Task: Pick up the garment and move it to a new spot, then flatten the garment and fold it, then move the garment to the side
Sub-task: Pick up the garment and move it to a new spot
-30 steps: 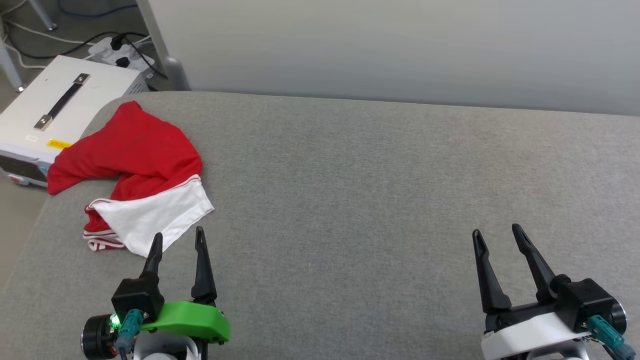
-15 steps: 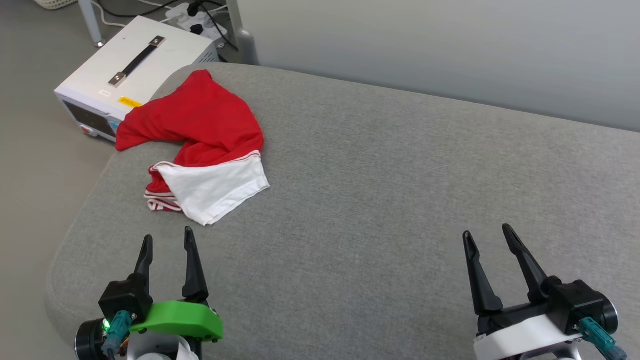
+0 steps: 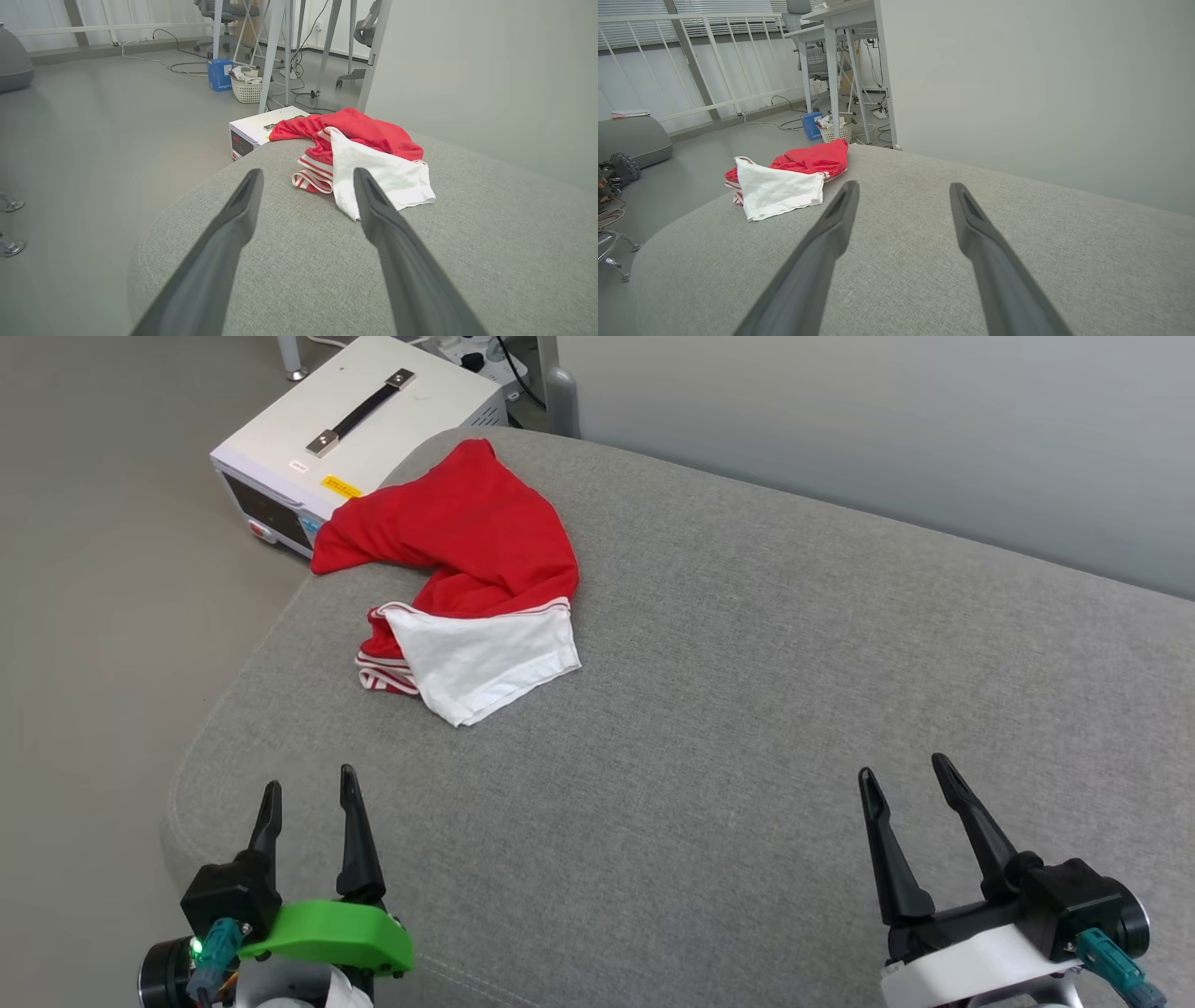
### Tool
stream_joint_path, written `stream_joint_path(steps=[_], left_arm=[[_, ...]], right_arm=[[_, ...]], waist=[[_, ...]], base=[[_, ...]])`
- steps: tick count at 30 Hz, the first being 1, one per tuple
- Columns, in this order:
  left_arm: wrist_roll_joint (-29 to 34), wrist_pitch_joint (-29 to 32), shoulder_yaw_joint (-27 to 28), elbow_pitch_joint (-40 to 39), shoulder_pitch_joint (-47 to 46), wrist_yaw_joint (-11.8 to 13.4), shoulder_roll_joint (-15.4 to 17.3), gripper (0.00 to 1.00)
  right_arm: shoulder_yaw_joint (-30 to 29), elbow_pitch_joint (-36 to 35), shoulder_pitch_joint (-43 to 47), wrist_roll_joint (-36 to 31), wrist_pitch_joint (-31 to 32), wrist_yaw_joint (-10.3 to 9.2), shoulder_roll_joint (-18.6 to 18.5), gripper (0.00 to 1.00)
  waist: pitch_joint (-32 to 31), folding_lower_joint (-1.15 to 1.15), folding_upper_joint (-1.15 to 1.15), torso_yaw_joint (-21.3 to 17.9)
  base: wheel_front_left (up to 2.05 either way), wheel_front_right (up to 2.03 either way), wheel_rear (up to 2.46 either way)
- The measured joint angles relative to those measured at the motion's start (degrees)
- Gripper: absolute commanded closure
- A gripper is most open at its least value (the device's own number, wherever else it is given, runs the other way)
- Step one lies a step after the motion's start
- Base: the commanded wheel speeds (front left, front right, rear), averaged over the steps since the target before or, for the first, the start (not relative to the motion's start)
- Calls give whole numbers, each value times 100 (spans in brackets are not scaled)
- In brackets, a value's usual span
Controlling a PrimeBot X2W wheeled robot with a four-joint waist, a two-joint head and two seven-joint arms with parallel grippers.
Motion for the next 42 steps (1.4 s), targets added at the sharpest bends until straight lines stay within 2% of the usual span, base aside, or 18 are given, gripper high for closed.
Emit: stream_joint_path(steps=[4,8,10,13,18,22,25,31,32,38,42], left_arm=[[-35,0,0,21,0,-1,0,0],[-41,0,33,62,-14,-107,0,0],[-9,0,147,115,-95,-249,-2,0],[58,0,401,254,-594,-599,45,0],[73,-1,490,742,-1876,-965,542,0],[-157,73,282,1316,-2924,-1050,992,0],[-427,457,-144,1664,-3659,-1073,1374,0],[-1344,1911,-1277,2100,-4750,-1077,2180,0],[-1922,2855,-1840,2208,-5103,-1077,2521,0],[-2958,4606,-2730,2288,-5533,-1077,3131,0],[-3301,5289,-3273,2273,-5565,-1077,3381,0]], right_arm=[[5,1,0,0,0,0,0,0],[40,1,-5,0,0,0,-16,0],[64,-3,-28,-1,0,0,-35,0],[94,-36,-121,-9,0,0,-103,0],[116,-118,-324,-26,-1,0,-280,0],[85,-199,-548,-57,-1,0,-412,0],[63,-252,-702,-57,-1,0,-491,0],[91,-316,-908,-57,-1,0,-581,0],[92,-352,-994,-58,-1,0,-627,0],[85,-438,-1153,-67,-1,0,-719,0],[44,-471,-1234,-104,-1,0,-760,0]], waist=[[1,0,0,85],[23,0,0,83],[53,0,0,53],[138,0,0,-19],[374,0,0,-144],[632,0,0,-291],[841,0,0,-410],[1222,1,0,-674],[1396,0,0,-804],[1755,0,0,-1047],[1966,1,0,-1189]], base=[[0,0,0],[0,0,0],[0,0,0],[0,0,0],[0,0,0],[0,0,0],[0,0,0],[0,0,0],[0,0,0],[0,0,0],[0,0,0]])
